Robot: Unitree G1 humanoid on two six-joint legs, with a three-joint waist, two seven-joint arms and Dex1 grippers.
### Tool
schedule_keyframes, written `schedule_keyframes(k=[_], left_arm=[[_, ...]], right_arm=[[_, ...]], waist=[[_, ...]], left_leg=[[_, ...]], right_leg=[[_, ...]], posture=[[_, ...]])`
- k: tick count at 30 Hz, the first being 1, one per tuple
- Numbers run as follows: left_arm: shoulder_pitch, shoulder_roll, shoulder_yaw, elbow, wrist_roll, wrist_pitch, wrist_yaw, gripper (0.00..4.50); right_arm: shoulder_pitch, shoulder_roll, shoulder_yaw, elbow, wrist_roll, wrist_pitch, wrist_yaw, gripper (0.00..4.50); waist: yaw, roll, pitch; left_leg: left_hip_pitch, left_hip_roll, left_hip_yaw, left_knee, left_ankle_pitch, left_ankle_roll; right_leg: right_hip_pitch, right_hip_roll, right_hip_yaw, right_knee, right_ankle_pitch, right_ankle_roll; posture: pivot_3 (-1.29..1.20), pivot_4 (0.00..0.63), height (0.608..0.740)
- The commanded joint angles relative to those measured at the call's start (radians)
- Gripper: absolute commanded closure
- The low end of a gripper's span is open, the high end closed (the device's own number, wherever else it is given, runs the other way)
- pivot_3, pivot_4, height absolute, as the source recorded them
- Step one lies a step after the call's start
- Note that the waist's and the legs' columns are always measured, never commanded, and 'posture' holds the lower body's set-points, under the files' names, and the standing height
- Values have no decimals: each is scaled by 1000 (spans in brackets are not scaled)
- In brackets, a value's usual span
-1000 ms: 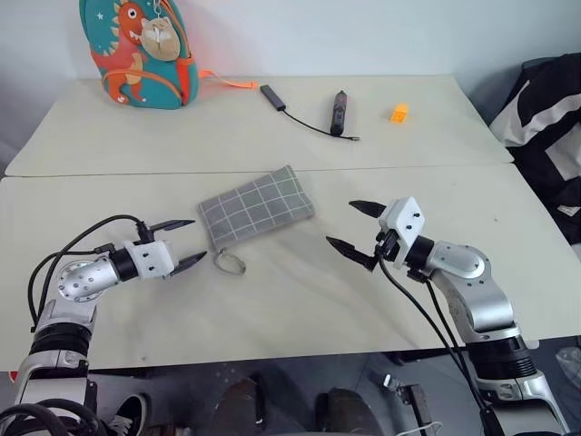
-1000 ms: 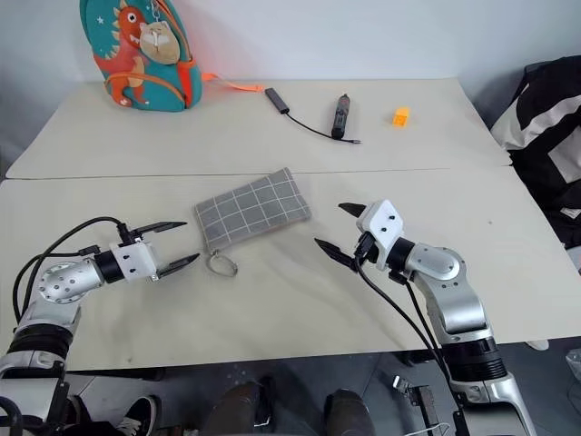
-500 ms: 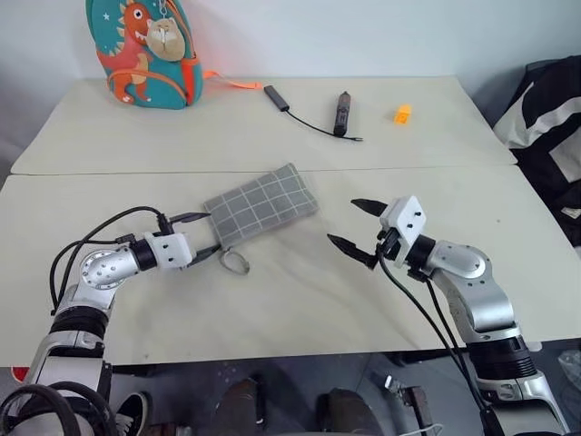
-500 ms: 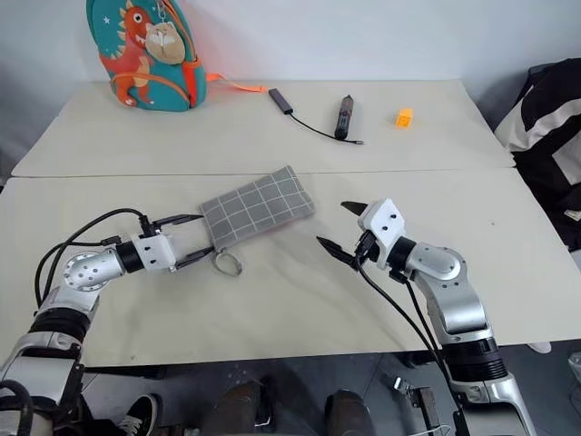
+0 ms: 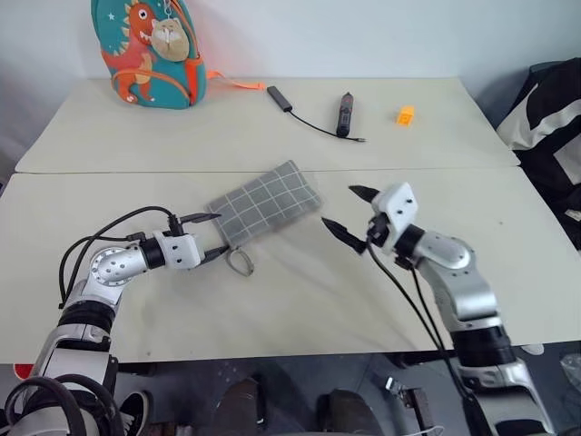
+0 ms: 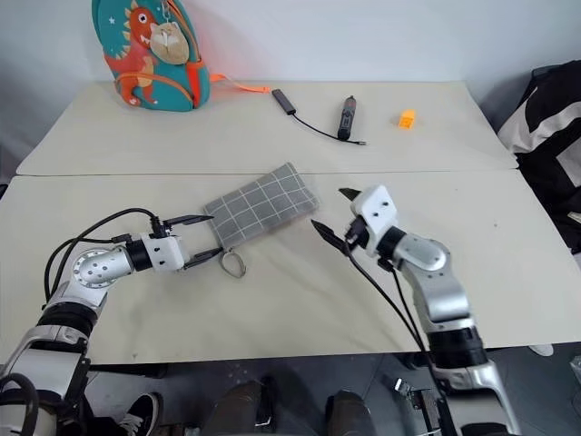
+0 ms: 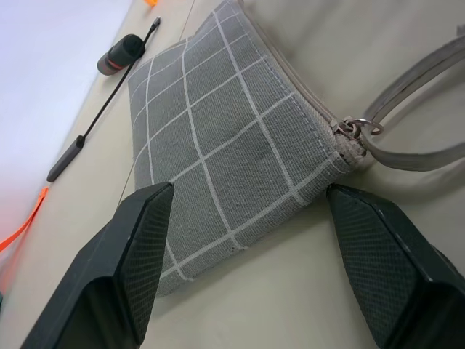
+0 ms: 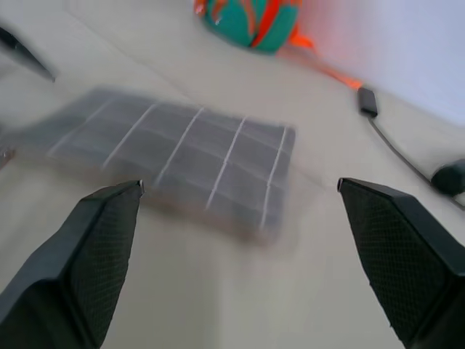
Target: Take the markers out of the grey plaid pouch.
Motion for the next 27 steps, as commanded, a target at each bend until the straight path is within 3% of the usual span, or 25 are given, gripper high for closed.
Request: schedule_keyframes(k=[1, 4, 11, 16, 27], left_arm=[[42, -1, -30, 12, 21, -1, -9, 861], [53, -1, -31, 0, 16, -3, -8, 861], [56, -15, -34, -16, 10, 9, -3, 861], [53, -9, -44, -24, 42, 12, 15, 861], [-6, 50, -146, -27, 290, -16, 162, 861]], right_arm=[[-76, 75, 69, 129, -100, -78, -83, 1269], [-164, 150, 108, 324, -212, -162, -220, 2284], [-318, 216, 220, 693, -396, -336, -343, 4453], [-365, 236, 263, 822, -470, -375, -381, 4453], [-328, 245, 232, 780, -440, -366, -295, 4453]], waist=[[-2, 0, 0], [-10, 0, -1], [-19, 0, -1], [-19, 0, -1], [-18, 4, -4]], left_leg=[[0, 0, 0, 0, 0, 0], [0, 0, 0, 0, 0, 0], [0, -2, -1, 1, 0, 0], [0, -2, -1, 1, 1, 0], [1, -2, -1, 1, 0, 0]], right_leg=[[0, 0, 0, 0, 0, 0], [0, 0, 0, 6, 0, 0], [-1, -2, -3, 9, 0, 0], [-1, -2, -4, 11, 0, 0], [-1, -2, -3, 11, 0, 0]], posture=[[0, 150, 740], [0, 150, 740], [0, 150, 740], [0, 150, 740], [0, 150, 740]])
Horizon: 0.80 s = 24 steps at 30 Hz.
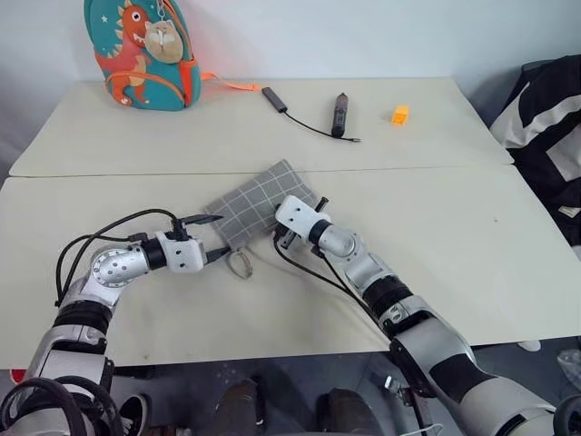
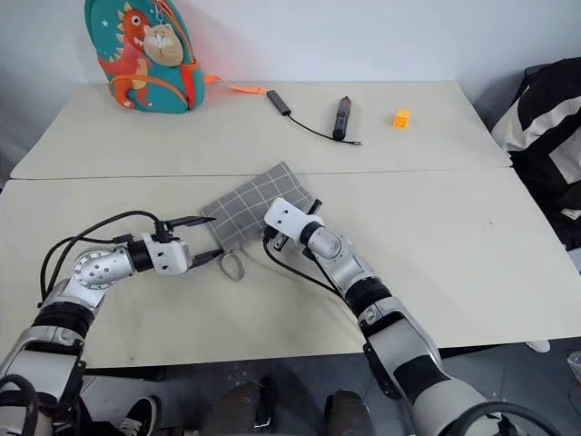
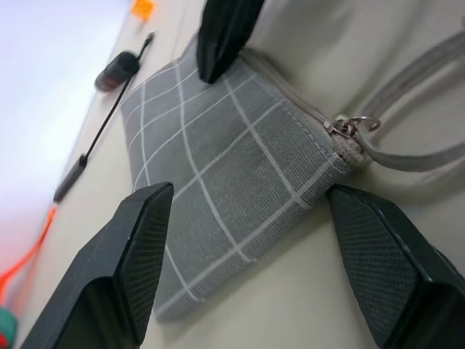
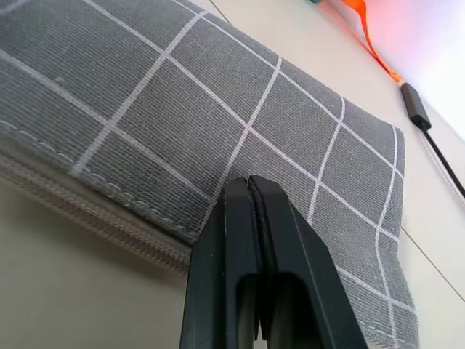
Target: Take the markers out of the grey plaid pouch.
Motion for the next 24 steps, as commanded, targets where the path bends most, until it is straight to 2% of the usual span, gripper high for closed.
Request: schedule_keyframes(k=[1, 6, 12, 14, 17, 19, 24], left_arm=[[6, 7, -89, 34, 146, 29, 39, 861], [-44, -2, -130, 52, 190, 43, 82, 861], [-78, -29, -168, 33, 322, 65, 299, 861], [-73, -38, -148, 38, 270, 45, 301, 861], [-54, -25, -166, 44, 290, 42, 326, 861], [-35, -26, -139, 42, 240, 24, 337, 861], [-23, -6, -147, 16, 266, 38, 368, 861]], right_arm=[[18, 11, -3, -28, 14, 12, 32, 4453], [31, 18, -9, -55, 24, 24, 46, 4453], [33, 24, -16, -87, 38, 45, 61, 4453], [39, 22, -14, -93, 35, 48, 66, 4453], [50, 17, -15, -101, 38, 53, 73, 4453], [52, 18, -15, -107, 37, 57, 75, 4453], [36, 27, -19, -104, 45, 63, 88, 4453]], waist=[[1, 2, -1], [2, 3, -2], [11, 3, -2], [12, 3, -2], [11, 3, -2], [8, 3, -2], [1, 3, -2]], left_leg=[[0, 0, 0, 0, 0, 0], [2, 0, 0, 0, 1, 0], [3, -4, -2, -3, 3, 4], [3, -5, -2, -3, 3, 5], [1, -5, -2, -3, 5, 2], [2, -5, -2, -4, 5, 2], [1, -5, -2, -4, 6, 1]], right_leg=[[0, 0, 0, 0, 0, 0], [0, -1, 0, 0, 0, 0], [0, -7, 1, 1, 0, 0], [0, -9, 0, 1, 0, 0], [-1, -9, -2, 1, 0, 0], [-1, -9, -6, 1, 0, 0], [-1, -11, -16, 1, 0, 0]], posture=[[0, 150, 740], [0, 150, 740], [0, 150, 740], [0, 150, 740], [0, 150, 740], [0, 150, 740], [0, 150, 740]])
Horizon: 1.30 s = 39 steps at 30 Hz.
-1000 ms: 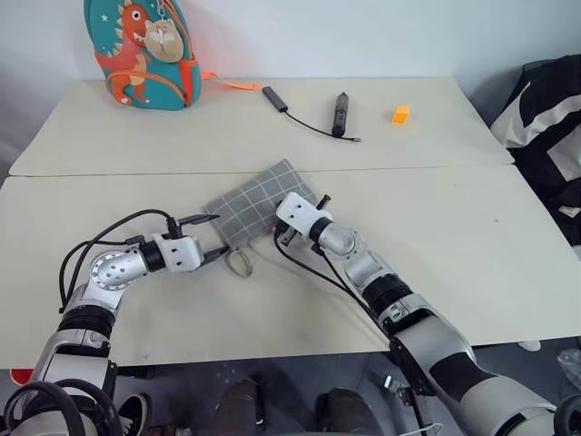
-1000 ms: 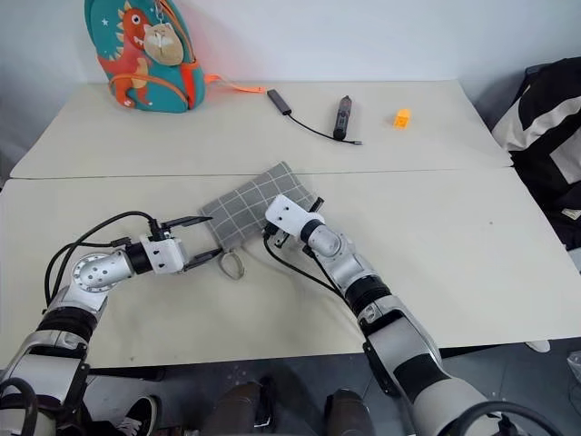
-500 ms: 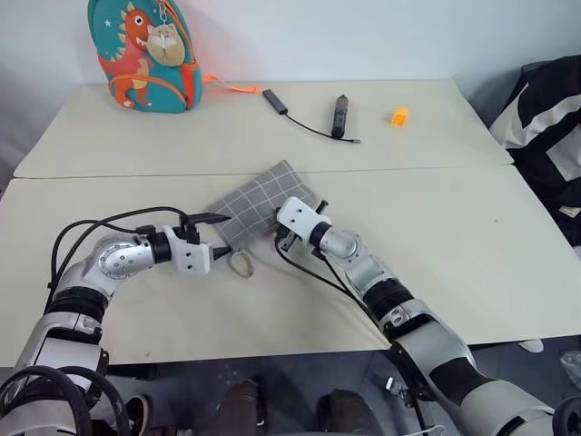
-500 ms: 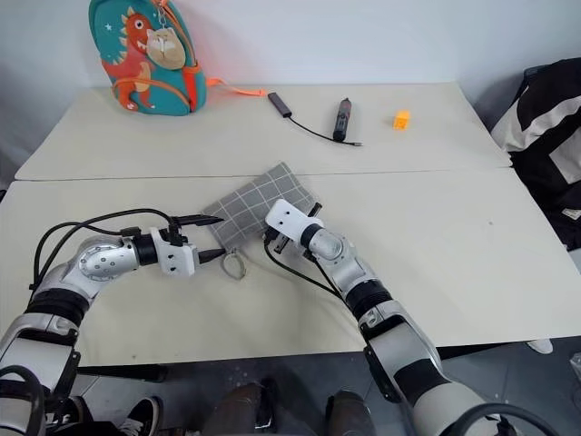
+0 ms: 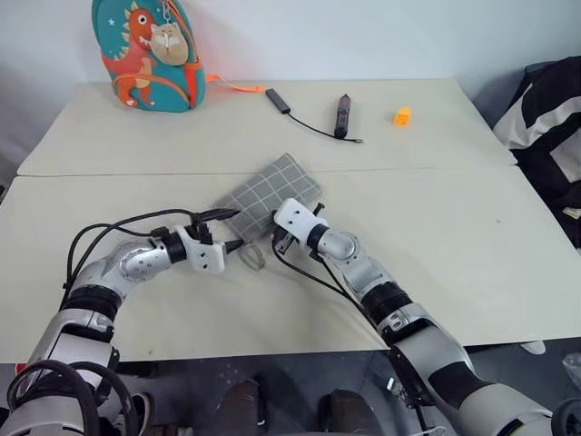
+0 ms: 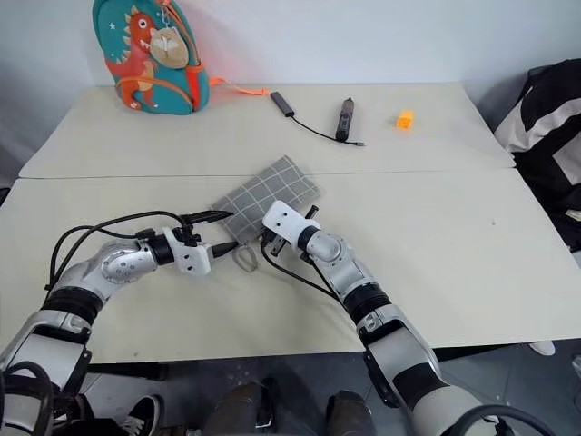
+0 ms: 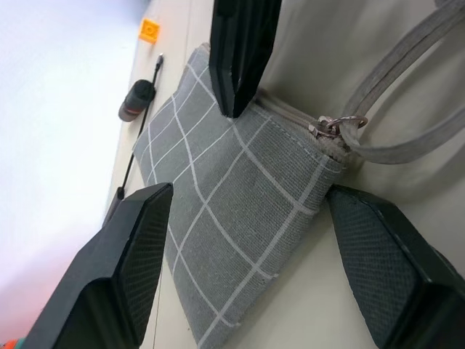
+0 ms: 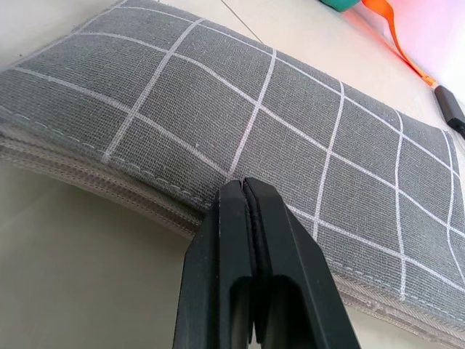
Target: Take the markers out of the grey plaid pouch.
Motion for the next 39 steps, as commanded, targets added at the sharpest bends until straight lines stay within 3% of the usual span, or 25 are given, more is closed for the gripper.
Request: schedule_keyframes(k=[1, 7, 13, 16, 18, 21, 24, 27, 35, 39], left_arm=[[29, 9, -36, 5, 45, 27, -5, 861], [56, -15, 23, -29, -63, -2, 26, 861], [70, 14, -34, -32, -54, -51, -87, 861], [95, -37, 2, -49, -325, 12, -291, 861], [101, -45, 13, -71, -389, 14, -348, 861], [89, -27, 9, -62, -338, 36, -371, 861], [57, 5, -20, -45, -176, 46, -298, 861], [43, 14, -34, -33, -112, 65, -252, 861], [2, -7, -56, 6, 2, 162, -102, 861], [-4, -54, -58, 45, -45, 187, -136, 861]], right_arm=[[-10, 12, -7, -22, 15, 2, 16, 4453], [-10, 12, -10, -26, 19, 3, 29, 4453], [-14, 13, -12, -32, 24, 7, 27, 4453], [-15, 13, -13, -29, 24, 7, 29, 4453], [-15, 13, -12, -29, 23, 7, 27, 4453], [-14, 13, -12, -32, 24, 8, 29, 4453], [-15, 13, -14, -34, 26, 9, 28, 4453], [-16, 13, -15, -36, 27, 10, 28, 4453], [-19, 12, -20, -47, 31, 15, 28, 4453], [-21, 12, -23, -54, 33, 19, 30, 4453]], waist=[[-1, 0, 0], [-2, 0, 0], [-4, 0, 0], [-6, 0, 0], [-6, 0, 0], [-7, 0, 0], [-6, 0, 0], [-7, 0, 0], [-4, 0, 0], [-1, 0, 0]], left_leg=[[0, 0, 0, 0, 0, 0], [-1, 0, 0, -1, 0, 0], [-2, 0, 0, -1, 0, 0], [-2, 0, 1, -2, 0, 0], [-2, 0, 1, -2, 0, 0], [-2, 1, 0, -2, 0, 0], [-2, 1, 0, -2, 0, 0], [-2, 1, 1, -2, 0, 0], [-1, 1, 0, -2, 1, -2], [-1, 1, 0, -2, 1, -1]], right_leg=[[0, 0, -1, 0, 0, 0], [0, 0, -2, 0, 0, 0], [0, 0, -3, 0, 0, 0], [0, 0, -3, 0, 0, 0], [0, 0, -3, -1, 0, 0], [0, 0, -3, -2, 0, 0], [0, 1, -4, -1, 0, 0], [0, 1, -3, -1, 0, 0], [-1, 0, -3, -1, 0, 0], [-1, 0, -3, -1, 0, 0]], posture=[[0, 150, 740], [0, 150, 740], [0, 150, 740], [0, 150, 740], [0, 150, 740], [0, 150, 740], [0, 150, 740], [0, 150, 740], [0, 150, 740], [0, 150, 740]])
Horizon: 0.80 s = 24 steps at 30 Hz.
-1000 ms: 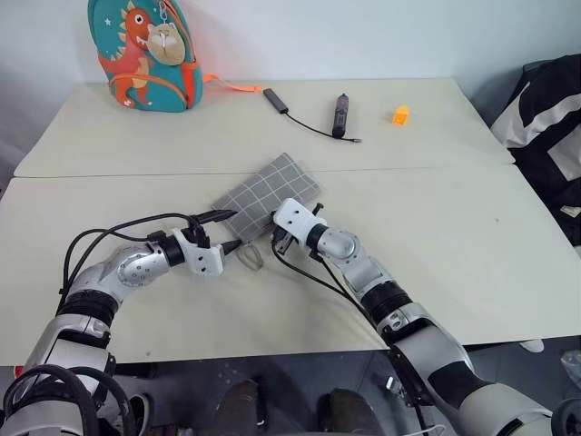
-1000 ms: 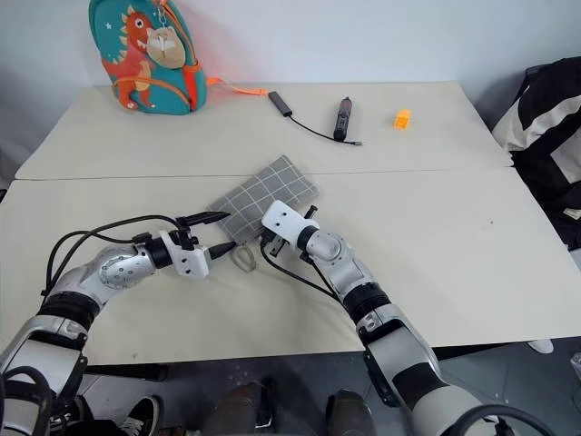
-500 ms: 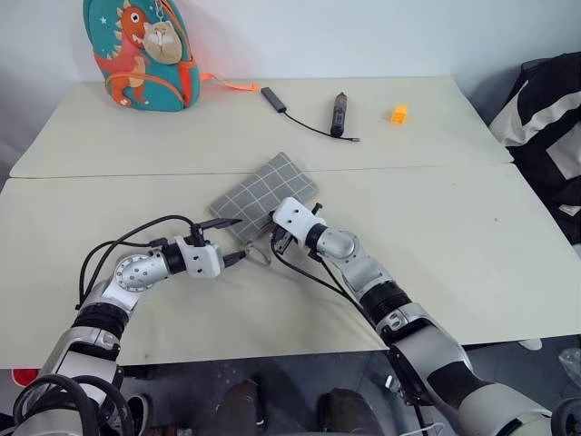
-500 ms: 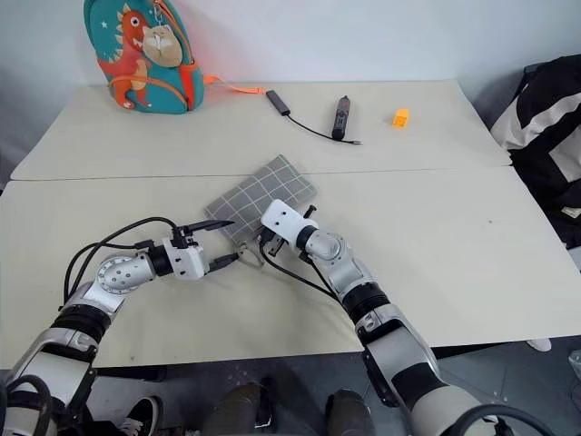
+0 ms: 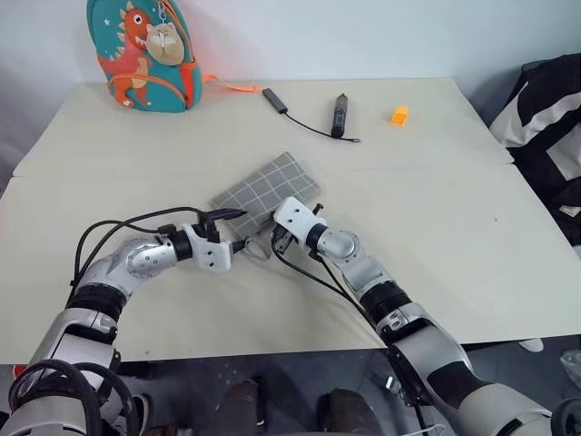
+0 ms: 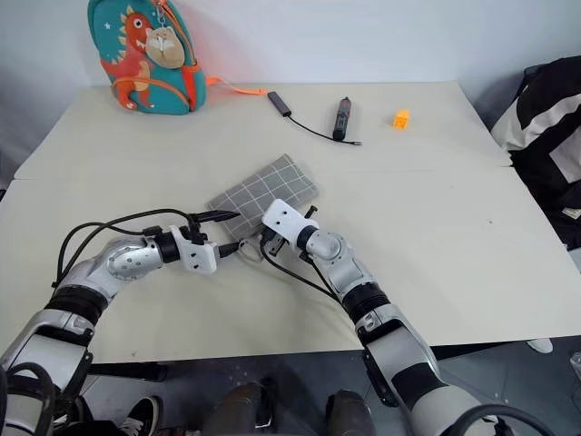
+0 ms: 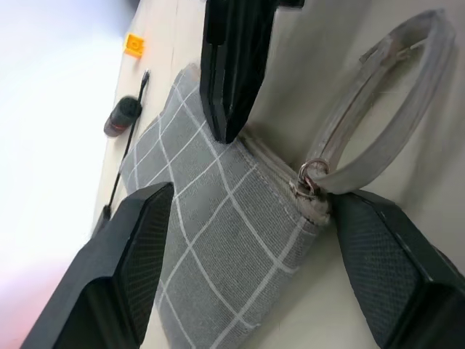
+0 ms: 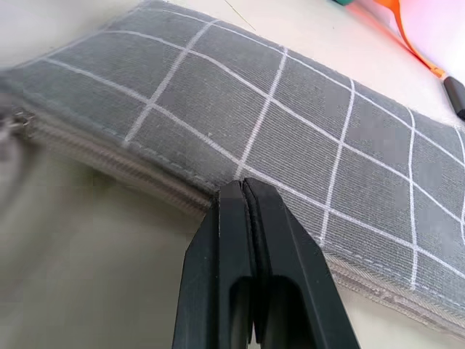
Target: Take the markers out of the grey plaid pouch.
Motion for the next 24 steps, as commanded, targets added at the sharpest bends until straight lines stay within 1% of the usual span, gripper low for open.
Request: schedule_keyframes(k=[1, 3, 5, 6, 7, 9, 12, 13, 16, 19, 24], left_arm=[[30, -26, -23, 83, 2, 81, -55, 1066], [43, -40, -21, 88, -32, 89, -104, 1528], [62, -50, -11, 82, -77, 101, -155, 2197], [70, -49, -10, 75, -85, 100, -167, 2436], [76, -47, -8, 67, -89, 99, -173, 2859], [87, -48, 7, 54, -111, 105, -181, 3369], [104, -53, 29, 29, -150, 131, -214, 4250], [109, -55, 36, 22, -160, 138, -221, 4380], [127, -67, 59, -8, -210, 168, -257, 4383], [142, -75, 85, -53, -237, 175, -259, 4384], [160, -80, 128, -140, -297, 141, -264, 4384]], right_arm=[[-17, 6, -10, -47, 13, -4, 6, 4491], [-16, 4, -13, -49, 14, -3, 7, 4500], [-17, 1, -15, -51, 16, -3, 9, 4500], [-18, 1, -17, -51, 16, -3, 10, 4500], [-19, 0, -17, -50, 16, -4, 10, 4500], [-20, 0, -18, -48, 14, -5, 10, 4500], [-21, 2, -20, -47, 15, -7, 9, 4500], [-22, 4, -21, -47, 15, -7, 8, 4500], [-23, 7, -22, -49, 16, -7, 6, 4500], [-23, 5, -23, -50, 16, -7, 9, 4500], [-22, 2, -28, -60, 17, -14, 5, 4500]], waist=[[0, 0, 0], [0, 0, 0], [1, 0, 0], [0, 0, 0], [-1, 0, 0], [-3, 1, 0], [-5, 1, -1], [-5, 1, -1], [-7, 1, -1], [-8, 1, 0], [-8, 1, 0]], left_leg=[[0, 0, 0, 0, 0, 0], [0, 0, 0, 0, 0, 0], [0, 0, 0, 0, 0, 0], [0, 0, 0, 0, 0, 0], [0, 0, 0, 0, 0, 0], [1, 0, 0, 0, 0, 0], [1, 0, 0, -1, 0, 0], [1, 0, 0, -1, 0, 0], [1, 0, 0, -1, 0, 0], [1, 0, 1, -1, -1, 0], [0, 0, 1, -1, -1, 1]], right_leg=[[0, 0, 0, 0, 0, 0], [0, 0, 0, 0, 0, 0], [0, 0, 0, 0, 0, 0], [0, 0, 0, 0, 0, 0], [0, 0, 0, 0, 0, 0], [0, 0, 0, 0, 0, 0], [0, 0, 0, 0, 0, 0], [0, 0, 0, 0, 0, 0], [1, 0, 0, 0, 0, 0], [1, 0, 0, 0, 0, 0], [2, 0, 0, -1, 0, 0]], posture=[[0, 150, 740], [0, 150, 740], [0, 150, 740], [0, 150, 740], [0, 150, 740], [0, 150, 740], [0, 150, 740], [0, 150, 740], [0, 150, 740], [0, 150, 740], [0, 150, 740]])
